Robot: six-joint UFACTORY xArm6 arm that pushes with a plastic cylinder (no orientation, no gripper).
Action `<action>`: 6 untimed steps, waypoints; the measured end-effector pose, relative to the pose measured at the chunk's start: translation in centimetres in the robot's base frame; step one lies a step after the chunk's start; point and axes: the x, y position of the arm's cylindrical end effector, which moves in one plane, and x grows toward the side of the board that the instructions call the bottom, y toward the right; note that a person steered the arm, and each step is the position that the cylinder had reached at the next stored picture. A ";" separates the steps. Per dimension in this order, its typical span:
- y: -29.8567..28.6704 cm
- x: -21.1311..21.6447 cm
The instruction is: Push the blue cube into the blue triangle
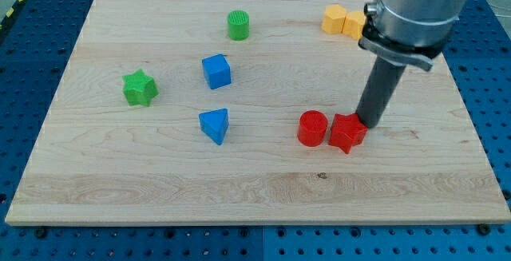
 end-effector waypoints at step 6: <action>-21.1 -12.4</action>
